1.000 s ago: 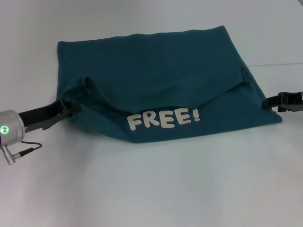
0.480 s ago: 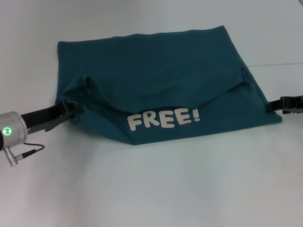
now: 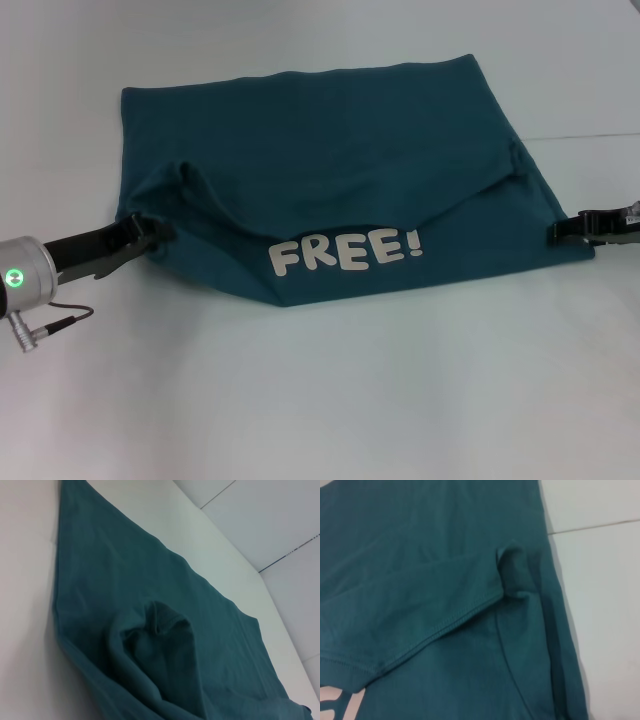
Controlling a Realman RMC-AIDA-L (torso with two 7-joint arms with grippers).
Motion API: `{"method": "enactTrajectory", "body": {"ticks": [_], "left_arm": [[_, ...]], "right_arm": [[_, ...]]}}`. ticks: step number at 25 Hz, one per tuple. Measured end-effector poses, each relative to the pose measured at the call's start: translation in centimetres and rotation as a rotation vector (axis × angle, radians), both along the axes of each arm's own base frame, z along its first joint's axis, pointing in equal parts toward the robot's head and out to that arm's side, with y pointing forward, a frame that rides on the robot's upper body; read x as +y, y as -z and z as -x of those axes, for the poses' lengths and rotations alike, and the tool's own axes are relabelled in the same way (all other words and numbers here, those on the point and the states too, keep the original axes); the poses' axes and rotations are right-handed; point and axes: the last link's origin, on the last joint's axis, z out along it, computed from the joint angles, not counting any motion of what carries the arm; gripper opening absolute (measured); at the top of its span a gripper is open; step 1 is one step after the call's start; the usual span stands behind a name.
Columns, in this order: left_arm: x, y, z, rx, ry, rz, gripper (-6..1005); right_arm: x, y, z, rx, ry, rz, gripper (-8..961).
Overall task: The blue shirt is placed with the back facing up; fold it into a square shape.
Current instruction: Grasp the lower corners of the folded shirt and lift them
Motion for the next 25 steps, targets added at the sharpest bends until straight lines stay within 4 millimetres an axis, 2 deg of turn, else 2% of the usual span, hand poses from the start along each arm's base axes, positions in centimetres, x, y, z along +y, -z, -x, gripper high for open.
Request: {"method": "enactTrajectory", "body": {"ticks": [5,14,25], "left_arm": [[0.0,0.0,0.0,-0.001,-0.001,0.001,51],[0.0,0.1,-0.1,-0.001,0.001,0.002,51],[0.1,0.2,-0.2,-0.004,0.003,0.003,51]], "right_arm": [[0.0,0.1,-0.1,-0.021,-0.004,0.008,720],[0.2,1.5,0.5,-0.03,-0.02,0.003,721],[0.5,2.2,1.3,-0.019,-0.028,0.024,698]]}}
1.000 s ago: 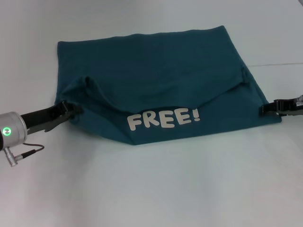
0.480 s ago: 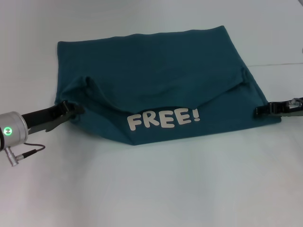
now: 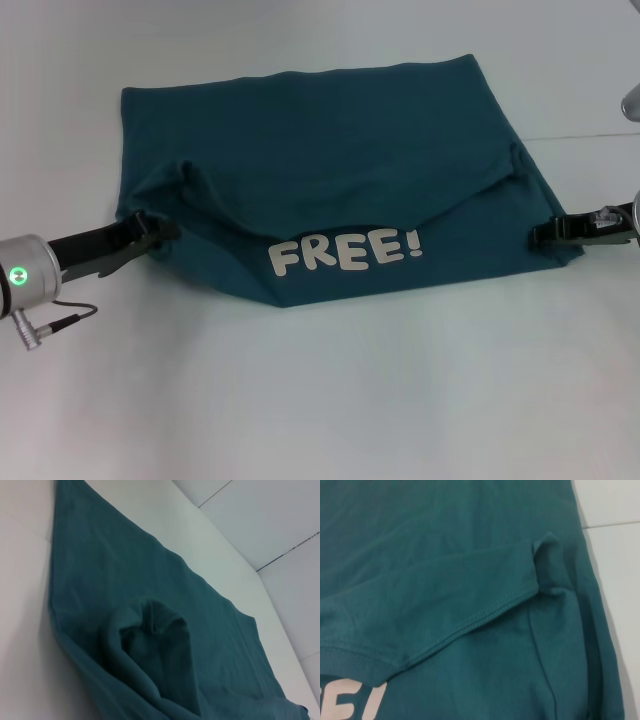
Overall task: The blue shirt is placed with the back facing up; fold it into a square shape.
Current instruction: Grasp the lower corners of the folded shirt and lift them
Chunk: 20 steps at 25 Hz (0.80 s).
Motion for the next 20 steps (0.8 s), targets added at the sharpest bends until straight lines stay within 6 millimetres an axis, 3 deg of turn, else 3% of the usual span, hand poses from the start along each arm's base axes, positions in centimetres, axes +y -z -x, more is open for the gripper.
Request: {"method": "enactTrajectory", "body": {"ticks": [16,20], "left_arm": [[0.0,0.0,-0.1,-0.002,0.005,0.004,51],[0.0,-0.3,-0.3,-0.011,0.015,0.016,50]], "right_arm": [[-0.1,-1.1,0.0,0.025,0.006,-0.011,43],[-0.3,-1.9,0.3,0.041,-0.002,0.006,42]]}}
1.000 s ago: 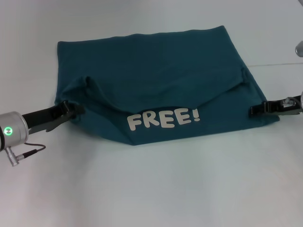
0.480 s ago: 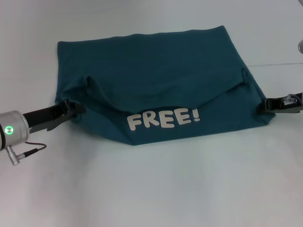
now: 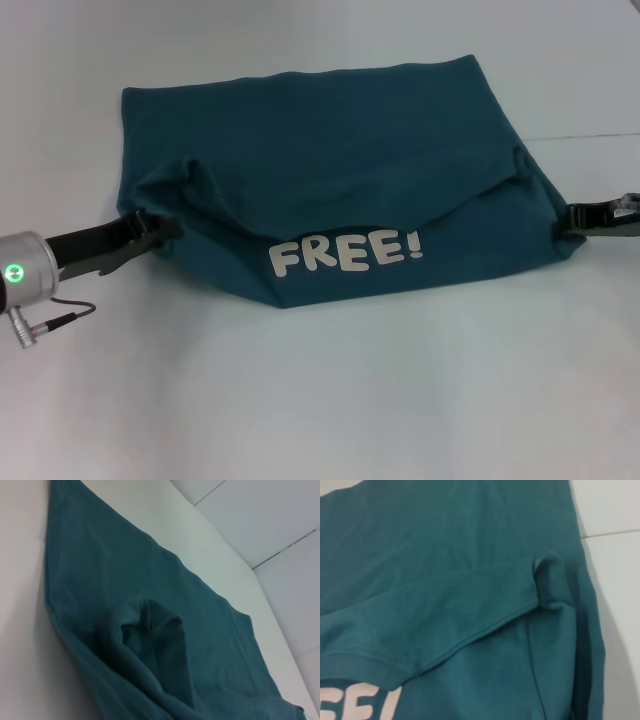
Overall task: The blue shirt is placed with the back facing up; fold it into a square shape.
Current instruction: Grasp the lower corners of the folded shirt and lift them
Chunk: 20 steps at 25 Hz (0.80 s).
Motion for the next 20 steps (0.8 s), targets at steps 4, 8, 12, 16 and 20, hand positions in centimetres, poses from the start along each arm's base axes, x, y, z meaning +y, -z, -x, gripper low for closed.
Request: {"method": "enactTrajectory", "body": {"ticks": [4,8,12,16,20], "left_arm": [[-0.5,-0.5,0.0,-0.006,0.03,0.037,50],[-1.8,-1.5,0.2,0.025,0.065,0.13,50],[-3.3,-2.4,0.3,0.029,0.091,0.202,50],[-4.8,-3.6,0.5,0.028,0.123,0.245,50],[-7.3,-5.7,1.5,0.041,0.137,0.334,50]], "right_arm": [[-0.9,-1.2,0.2,0.038,0.001,0.035,40],[-2.4,-2.6,0.2,0.066,0.011,0.103,39],[-4.3,-3.5,-0.3,0.094,0.032,0.165,39],[-6.3,-4.0,-0.7,0.114,0.052,0.237,40],[-8.3,-4.6,-1.2,0.129,0.075,0.316,40]]}}
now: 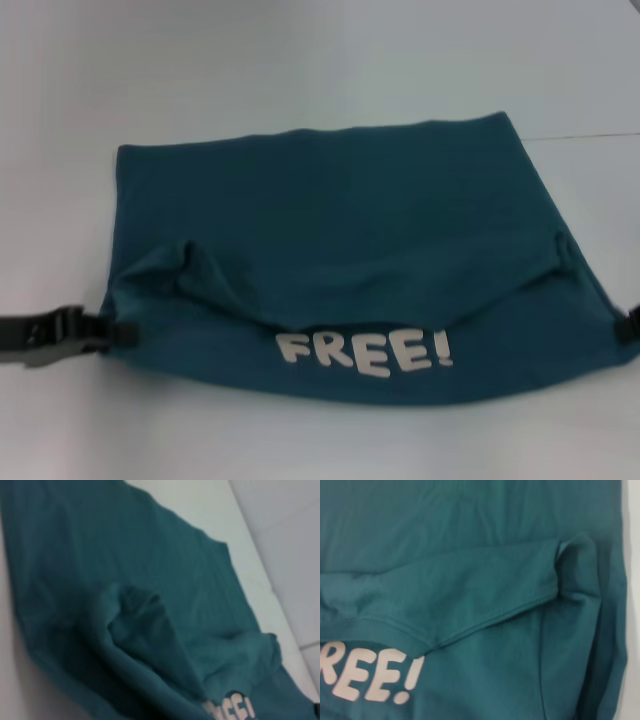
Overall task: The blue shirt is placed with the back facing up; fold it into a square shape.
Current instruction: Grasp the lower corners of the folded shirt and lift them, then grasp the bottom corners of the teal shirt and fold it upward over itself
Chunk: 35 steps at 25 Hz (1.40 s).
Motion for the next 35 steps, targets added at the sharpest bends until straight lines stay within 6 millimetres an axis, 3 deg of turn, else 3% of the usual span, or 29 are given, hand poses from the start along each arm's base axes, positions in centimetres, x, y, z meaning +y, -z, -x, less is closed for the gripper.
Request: {"method": "enactTrajectory", "body": {"ticks": [8,19,35], "left_arm": [[-4.0,-1.6,2.3,0.069,-0.002,0.089,50],[-7.3,-0.2,2.6,0.037,0.045,0.226,50],[-7.4,-0.6,2.5,0.062,0.062,0.27,50]], "right_arm": [[-2.9,-0.3,-0.8,0.043,0.03,0.111,39],[-5.3,0.7,-0.6,0.103,0.042,0.236,40],[-6.9,0.9,-0.8,0.147,0.045,0.269,40]]}}
